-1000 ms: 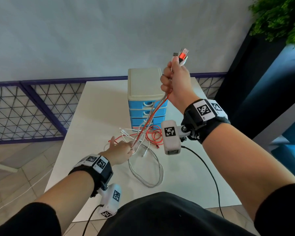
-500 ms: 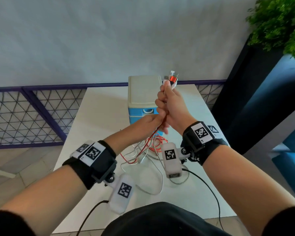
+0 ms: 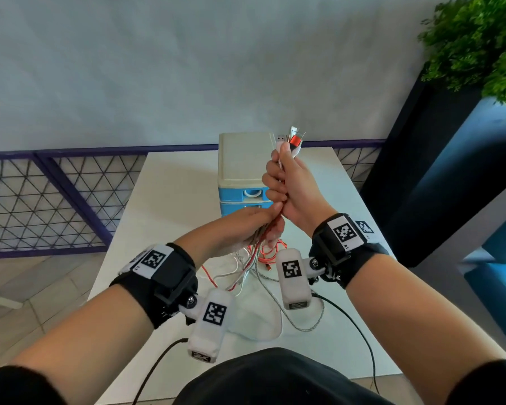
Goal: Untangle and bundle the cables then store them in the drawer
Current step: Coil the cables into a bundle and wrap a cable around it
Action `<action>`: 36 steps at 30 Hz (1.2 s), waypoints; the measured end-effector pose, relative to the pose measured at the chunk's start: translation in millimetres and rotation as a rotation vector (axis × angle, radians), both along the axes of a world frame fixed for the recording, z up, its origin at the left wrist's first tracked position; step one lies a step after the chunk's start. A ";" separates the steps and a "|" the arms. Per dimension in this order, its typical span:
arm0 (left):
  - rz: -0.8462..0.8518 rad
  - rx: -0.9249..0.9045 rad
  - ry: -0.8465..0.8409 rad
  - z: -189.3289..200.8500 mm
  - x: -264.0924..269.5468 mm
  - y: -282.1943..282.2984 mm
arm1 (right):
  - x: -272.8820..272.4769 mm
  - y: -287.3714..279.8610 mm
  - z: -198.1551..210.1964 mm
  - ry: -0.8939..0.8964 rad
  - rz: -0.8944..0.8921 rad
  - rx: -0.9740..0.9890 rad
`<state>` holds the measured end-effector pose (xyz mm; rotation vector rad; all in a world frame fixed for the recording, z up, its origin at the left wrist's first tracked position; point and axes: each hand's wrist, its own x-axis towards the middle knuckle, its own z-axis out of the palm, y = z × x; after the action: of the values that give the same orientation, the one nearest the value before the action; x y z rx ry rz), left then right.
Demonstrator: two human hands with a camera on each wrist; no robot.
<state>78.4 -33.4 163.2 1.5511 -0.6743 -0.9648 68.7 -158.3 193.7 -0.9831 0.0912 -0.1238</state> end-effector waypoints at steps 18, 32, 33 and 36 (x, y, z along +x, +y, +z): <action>0.003 -0.099 0.027 -10.8 -0.5 13.7 | 5.3 2.3 -3.8 0.040 0.067 0.172; 0.112 0.190 -0.378 -19.2 18.6 30.9 | -2.1 -17.8 -2.5 0.182 -0.001 -0.159; 0.133 0.223 -0.478 -16.0 24.0 30.3 | -3.9 -16.4 -3.3 0.202 0.045 -0.230; 0.110 0.276 -0.670 -3.6 33.4 28.5 | -9.4 -12.2 -7.9 0.226 0.169 -0.387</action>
<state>111.8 -5.0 159.6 2.1620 -0.9284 -0.4498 59.3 -170.5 185.7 -1.3850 0.1961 0.1307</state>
